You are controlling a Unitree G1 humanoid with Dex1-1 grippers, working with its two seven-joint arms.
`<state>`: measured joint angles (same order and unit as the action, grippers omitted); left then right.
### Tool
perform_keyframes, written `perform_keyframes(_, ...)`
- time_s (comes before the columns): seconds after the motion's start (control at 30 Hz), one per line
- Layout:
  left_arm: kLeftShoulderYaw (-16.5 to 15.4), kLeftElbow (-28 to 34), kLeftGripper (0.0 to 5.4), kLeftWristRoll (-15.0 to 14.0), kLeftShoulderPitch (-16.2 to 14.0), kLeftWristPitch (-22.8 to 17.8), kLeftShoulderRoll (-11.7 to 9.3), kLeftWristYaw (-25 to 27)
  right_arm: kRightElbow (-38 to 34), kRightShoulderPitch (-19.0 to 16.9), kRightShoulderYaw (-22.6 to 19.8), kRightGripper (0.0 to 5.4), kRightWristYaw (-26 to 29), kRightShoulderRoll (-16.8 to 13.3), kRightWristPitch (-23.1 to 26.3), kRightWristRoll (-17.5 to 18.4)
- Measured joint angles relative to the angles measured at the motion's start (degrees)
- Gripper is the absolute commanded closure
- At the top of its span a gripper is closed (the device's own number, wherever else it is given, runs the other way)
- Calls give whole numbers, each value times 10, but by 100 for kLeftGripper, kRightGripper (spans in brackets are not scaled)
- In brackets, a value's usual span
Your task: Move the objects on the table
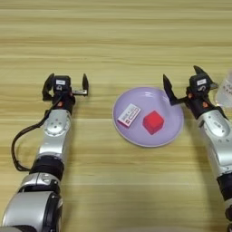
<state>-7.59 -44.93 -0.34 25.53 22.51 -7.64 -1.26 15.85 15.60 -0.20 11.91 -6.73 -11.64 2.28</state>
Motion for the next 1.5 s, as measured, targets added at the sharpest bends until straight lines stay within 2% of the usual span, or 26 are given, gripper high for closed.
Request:
perform_keyframes(0.2, 0, -1, 2, 0, 0, 1, 0, 0, -64, -32, 16, 0, 11, 0, 23, 0)
perform_keyframes(0.4, 1, -2, 2, 1, 1, 3, 1, -7, -196, -95, 67, 0, 43, 0, 113, 8)
perform_keyframes(0.5, 2, -2, 2, 1, 1, 3, 2, -8, -233, -110, 97, 0, 64, 0, 160, 15)
perform_keyframes(0.77, 6, -2, 2, 1, 1, 3, 3, -10, -246, -123, 123, 0, 84, -18, 250, 12)
perform_keyframes(0.93, 7, -2, 2, 1, 1, 3, 3, -10, -245, -126, 128, 0, 82, -22, 286, 7)
perform_keyframes(1.5, 10, -2, 2, 1, 1, 3, 3, -14, -226, -125, 135, 0, 85, -27, 310, -5)
